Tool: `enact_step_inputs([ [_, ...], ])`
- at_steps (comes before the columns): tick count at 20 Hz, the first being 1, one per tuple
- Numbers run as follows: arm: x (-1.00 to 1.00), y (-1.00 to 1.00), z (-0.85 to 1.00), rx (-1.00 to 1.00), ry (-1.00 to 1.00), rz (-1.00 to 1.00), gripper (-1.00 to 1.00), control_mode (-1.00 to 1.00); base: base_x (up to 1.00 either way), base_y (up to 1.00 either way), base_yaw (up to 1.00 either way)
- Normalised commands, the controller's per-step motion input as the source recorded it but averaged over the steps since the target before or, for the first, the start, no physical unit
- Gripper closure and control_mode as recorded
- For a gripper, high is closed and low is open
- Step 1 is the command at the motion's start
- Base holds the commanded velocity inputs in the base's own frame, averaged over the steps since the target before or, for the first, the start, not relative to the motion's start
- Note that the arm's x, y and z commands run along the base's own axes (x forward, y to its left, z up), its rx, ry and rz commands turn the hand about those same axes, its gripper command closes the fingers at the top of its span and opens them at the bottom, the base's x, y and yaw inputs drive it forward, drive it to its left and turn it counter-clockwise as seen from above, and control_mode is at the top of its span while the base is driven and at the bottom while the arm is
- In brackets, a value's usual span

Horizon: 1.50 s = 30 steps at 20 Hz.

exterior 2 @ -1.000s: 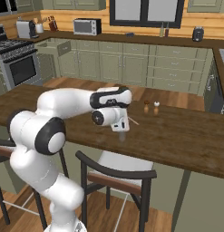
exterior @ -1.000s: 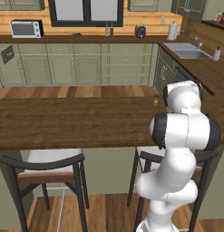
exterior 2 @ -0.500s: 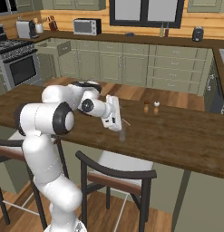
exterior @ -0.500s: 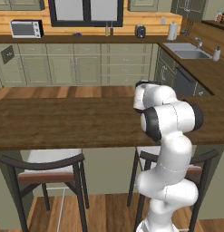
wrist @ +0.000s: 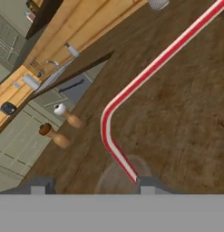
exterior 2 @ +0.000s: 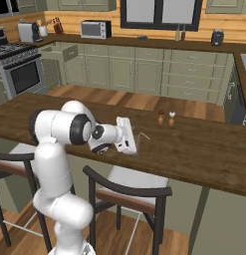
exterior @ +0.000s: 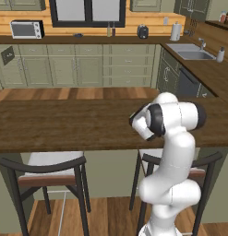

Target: Take a straw from the drawer in front and place it inside the glass cup on the dining counter.

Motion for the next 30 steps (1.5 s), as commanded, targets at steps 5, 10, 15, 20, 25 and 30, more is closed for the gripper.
enact_step_inputs([
  [5,0.00,0.13,0.34,0.00,0.15,0.00,-1.00,-1.00,0.00,0.00,0.00],
  [10,0.05,0.40,0.35,0.01,0.22,0.00,-1.00,-1.00,0.00,0.00,0.00],
  [15,0.55,0.41,0.30,0.00,0.25,0.00,-1.00,-1.00,0.00,0.00,0.00],
  [20,0.87,0.22,0.41,0.00,0.20,0.00,-1.00,-1.00,0.00,0.00,0.00],
  [25,0.38,0.15,0.40,0.00,0.18,0.00,-1.00,-1.00,0.00,0.00,0.00],
  [30,-0.05,0.26,0.27,-0.01,0.15,0.00,-1.00,-1.00,0.00,0.00,0.00],
])
